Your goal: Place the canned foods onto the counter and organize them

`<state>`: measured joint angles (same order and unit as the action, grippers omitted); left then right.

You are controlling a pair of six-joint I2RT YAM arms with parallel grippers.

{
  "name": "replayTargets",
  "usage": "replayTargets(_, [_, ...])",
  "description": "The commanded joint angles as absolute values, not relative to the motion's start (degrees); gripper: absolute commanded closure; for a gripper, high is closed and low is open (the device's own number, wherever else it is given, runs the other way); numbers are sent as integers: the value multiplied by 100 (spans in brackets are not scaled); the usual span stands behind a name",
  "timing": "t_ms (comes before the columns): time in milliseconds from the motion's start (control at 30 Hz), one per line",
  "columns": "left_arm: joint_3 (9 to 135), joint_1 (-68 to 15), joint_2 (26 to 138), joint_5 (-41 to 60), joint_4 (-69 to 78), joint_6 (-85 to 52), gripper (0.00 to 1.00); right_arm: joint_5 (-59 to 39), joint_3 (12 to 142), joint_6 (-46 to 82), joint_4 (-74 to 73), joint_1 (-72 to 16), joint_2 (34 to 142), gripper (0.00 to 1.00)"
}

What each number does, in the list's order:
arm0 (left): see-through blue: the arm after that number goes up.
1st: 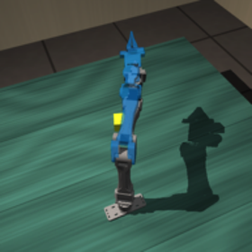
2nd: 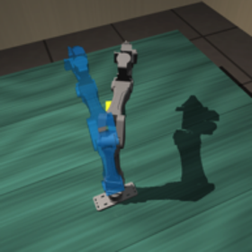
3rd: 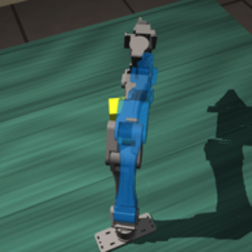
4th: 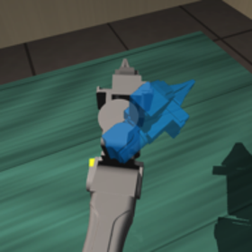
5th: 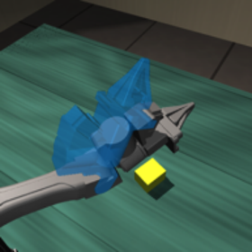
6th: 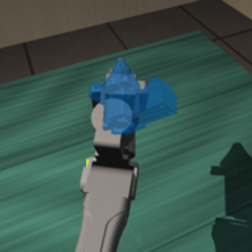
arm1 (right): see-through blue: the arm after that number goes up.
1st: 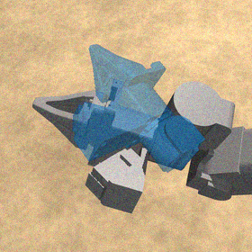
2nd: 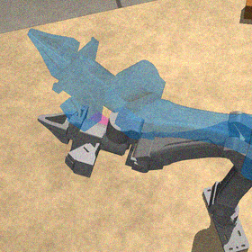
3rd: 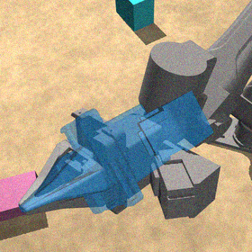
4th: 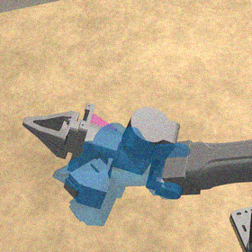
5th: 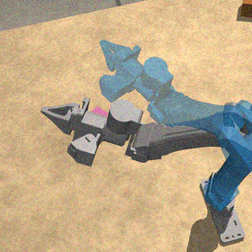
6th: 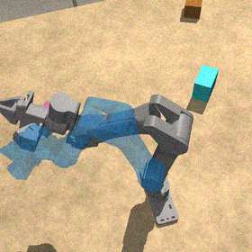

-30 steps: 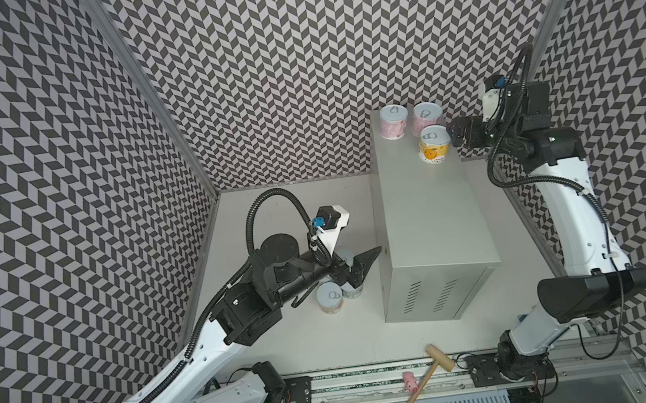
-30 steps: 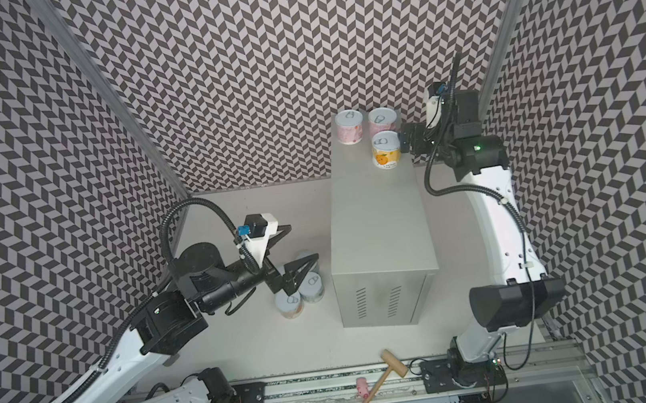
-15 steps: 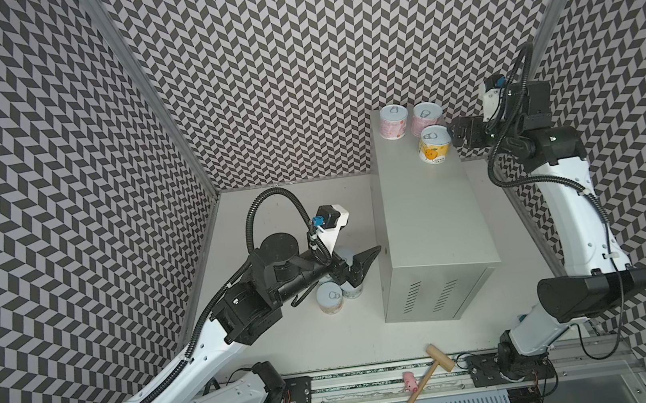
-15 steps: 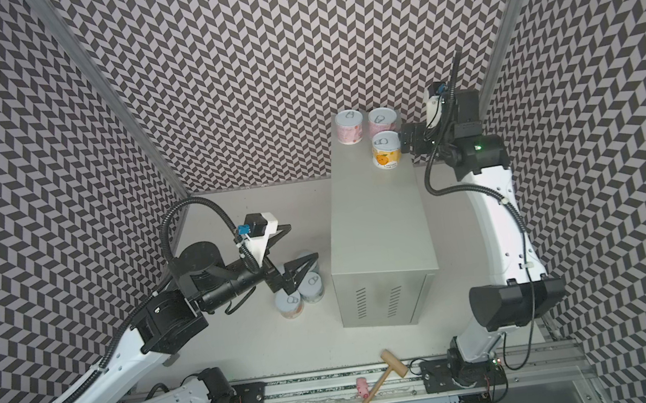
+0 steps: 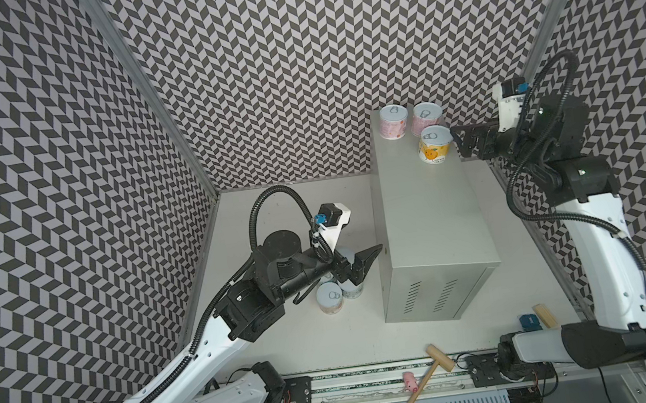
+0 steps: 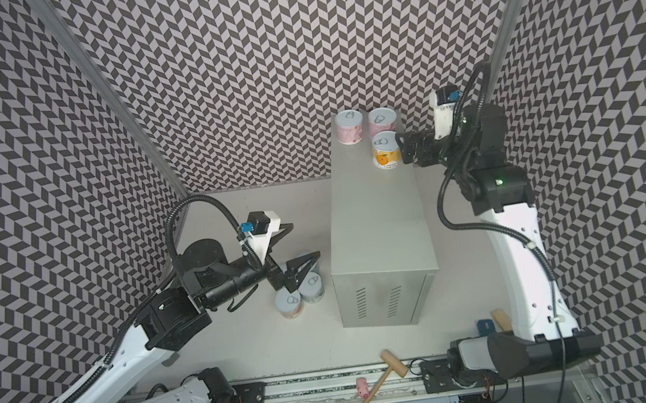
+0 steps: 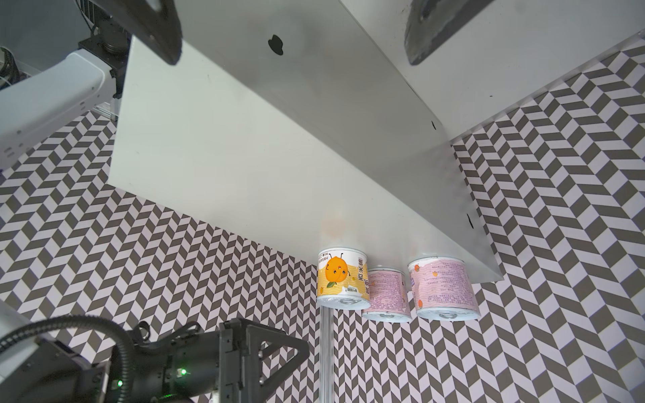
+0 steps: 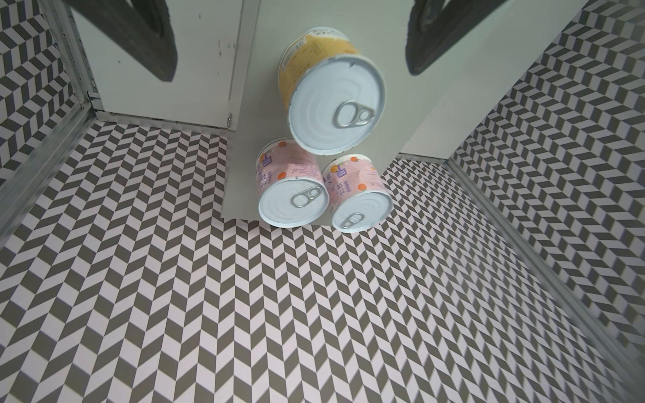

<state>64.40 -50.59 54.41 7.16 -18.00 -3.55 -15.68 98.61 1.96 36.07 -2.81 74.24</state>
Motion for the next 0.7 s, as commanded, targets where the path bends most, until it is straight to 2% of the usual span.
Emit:
replayTargets(0, [6474,-5036,5449,816,-1655,-369,0,-1315,9125,184,2622,-611,6880,0])
replayTargets(100, [6464,-5038,5450,816,-1646,-378,0,-771,8525,149,2458,-1130,6544,1])
replayTargets(267, [6451,-5036,5452,837,-1635,-400,0,-146,7832,143,2376,-1983,6289,11])
replayTargets(367, [6459,-5036,5441,846,-1631,-404,0,-30,7562,347,2318,-2138,6262,15])
replayTargets(567, [6436,-5043,5409,827,-1635,-405,0,485,7471,939,2407,-2215,6451,33])
replayTargets(667, [6427,-5033,5405,801,-1635,-402,0,846,7476,1100,2439,-2224,6575,38])
